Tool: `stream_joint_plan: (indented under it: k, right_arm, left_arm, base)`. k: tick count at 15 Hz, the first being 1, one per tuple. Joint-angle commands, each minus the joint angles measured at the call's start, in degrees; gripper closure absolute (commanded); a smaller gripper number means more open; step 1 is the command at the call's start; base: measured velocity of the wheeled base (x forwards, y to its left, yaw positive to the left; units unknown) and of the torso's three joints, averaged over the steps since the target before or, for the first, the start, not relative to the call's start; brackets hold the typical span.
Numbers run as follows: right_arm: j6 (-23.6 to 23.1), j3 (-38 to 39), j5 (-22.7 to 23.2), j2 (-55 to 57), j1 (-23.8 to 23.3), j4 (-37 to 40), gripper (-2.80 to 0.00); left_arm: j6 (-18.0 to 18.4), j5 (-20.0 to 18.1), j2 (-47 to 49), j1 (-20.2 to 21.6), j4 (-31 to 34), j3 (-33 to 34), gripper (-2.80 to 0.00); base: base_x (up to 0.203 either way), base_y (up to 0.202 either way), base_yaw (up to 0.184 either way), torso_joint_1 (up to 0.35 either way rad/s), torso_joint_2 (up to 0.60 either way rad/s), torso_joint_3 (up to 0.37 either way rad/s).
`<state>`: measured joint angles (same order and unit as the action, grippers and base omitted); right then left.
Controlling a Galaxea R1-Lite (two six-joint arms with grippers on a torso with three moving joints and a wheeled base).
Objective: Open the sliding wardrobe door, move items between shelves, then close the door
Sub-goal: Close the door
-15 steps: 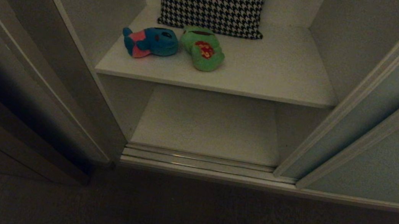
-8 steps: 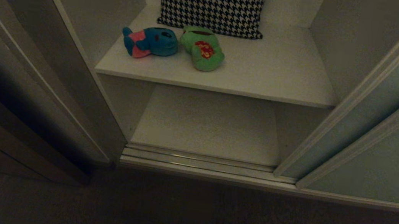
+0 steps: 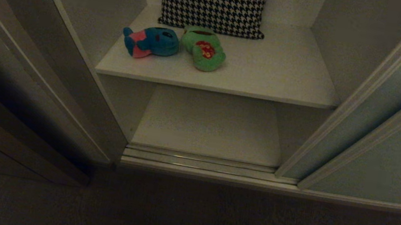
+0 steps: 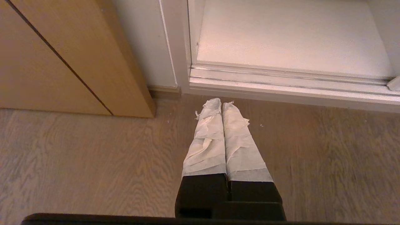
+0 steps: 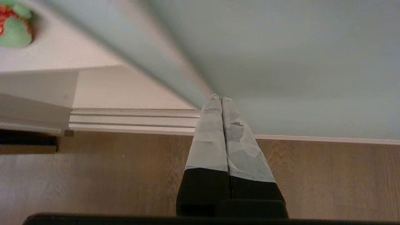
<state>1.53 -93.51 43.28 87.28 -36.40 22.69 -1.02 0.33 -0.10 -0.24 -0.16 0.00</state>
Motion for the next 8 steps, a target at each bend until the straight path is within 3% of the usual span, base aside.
stream_joint_plan:
  k: [1, 5, 8]
  right_arm:
    - [0.7, -1.7, -0.1, 1.6, 1.0, 0.1, 0.00]
    - [1.2, -2.1, -0.2, 1.8, 3.6, 0.0, 0.00]
    - [1.2, -2.4, -3.3, 2.4, 4.1, -0.2, 0.00]
  left_arm:
    - [0.0, 0.0, 0.1, 0.0, 0.0, 0.0, 0.00]
    - [0.0, 0.0, 0.1, 0.0, 0.0, 0.0, 0.00]
    - [0.0, 0.0, 0.1, 0.0, 0.0, 0.0, 0.00]
  base:
    - [0.000, 0.000, 0.000, 0.000, 0.00, 0.000]
    - [0.000, 0.000, 0.000, 0.000, 0.00, 0.000]
    - [0.000, 0.000, 0.000, 0.000, 0.00, 0.000]
